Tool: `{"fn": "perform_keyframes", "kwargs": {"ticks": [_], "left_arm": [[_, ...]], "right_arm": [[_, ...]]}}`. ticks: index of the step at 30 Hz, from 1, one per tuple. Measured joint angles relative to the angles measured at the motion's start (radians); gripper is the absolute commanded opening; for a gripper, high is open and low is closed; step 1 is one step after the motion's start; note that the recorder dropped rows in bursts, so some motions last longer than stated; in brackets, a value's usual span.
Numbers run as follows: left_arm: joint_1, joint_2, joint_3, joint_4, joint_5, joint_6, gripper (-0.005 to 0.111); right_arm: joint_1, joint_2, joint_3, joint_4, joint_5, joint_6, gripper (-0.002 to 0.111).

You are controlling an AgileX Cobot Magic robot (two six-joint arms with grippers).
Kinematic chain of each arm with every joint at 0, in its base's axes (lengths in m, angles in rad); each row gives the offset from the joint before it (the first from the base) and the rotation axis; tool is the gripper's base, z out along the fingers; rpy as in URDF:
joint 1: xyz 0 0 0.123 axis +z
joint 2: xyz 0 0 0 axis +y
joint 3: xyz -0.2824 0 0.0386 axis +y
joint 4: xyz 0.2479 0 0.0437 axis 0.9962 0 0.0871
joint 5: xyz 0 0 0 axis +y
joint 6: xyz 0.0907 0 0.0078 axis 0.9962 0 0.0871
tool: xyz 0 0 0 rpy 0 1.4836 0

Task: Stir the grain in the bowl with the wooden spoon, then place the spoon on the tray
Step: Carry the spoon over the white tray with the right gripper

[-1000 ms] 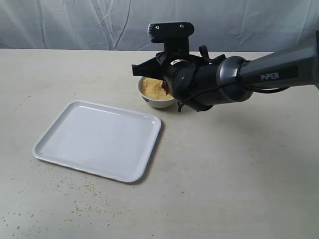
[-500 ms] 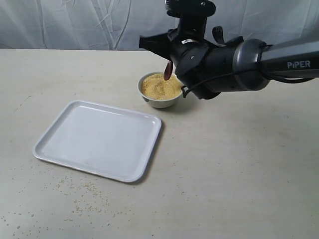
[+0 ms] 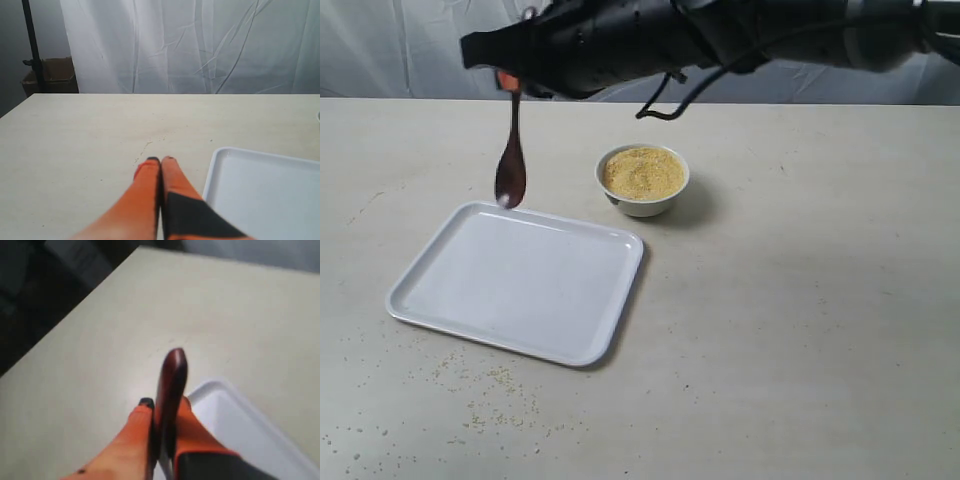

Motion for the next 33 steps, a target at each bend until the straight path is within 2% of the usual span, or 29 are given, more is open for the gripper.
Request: {"fn": "perform_keyframes", "kwargs": {"ticks": [5,8,21,22,24,28,29,33], "left_arm": [[0.0,0.0,0.0,0.0,0.0,0.0,0.0],[0.0,0.0,0.0,0.0,0.0,0.0,0.0],[0.0,0.0,0.0,0.0,0.0,0.0,0.0],[0.0,0.0,0.0,0.0,0.0,0.0,0.0],[0.0,0.0,0.0,0.0,0.0,0.0,0.0],[0.0,0.0,0.0,0.0,0.0,0.0,0.0],[0.0,0.0,0.0,0.0,0.0,0.0,0.0],[0.0,0.0,0.0,0.0,0.0,0.0,0.0]], "right_arm": [[0.007,0.125,-0.252,-0.367,0.402,0.312,-0.001],[0.007,0.207,-0.354,-0.487,0.535,0.376,-0.001],[0.172,0.482,-0.517,-0.768,0.556,0.281,0.001],[0.18,0.492,-0.521,-0.791,0.542,0.287,0.004],[0.189,0.51,-0.521,-0.83,0.506,0.313,0.018],[0.195,0.526,-0.521,-0.857,0.448,0.37,0.058],[0.195,0.525,-0.521,-0.86,0.445,0.383,0.064],[0.197,0.525,-0.532,-0.886,0.496,0.477,0.069]]}}
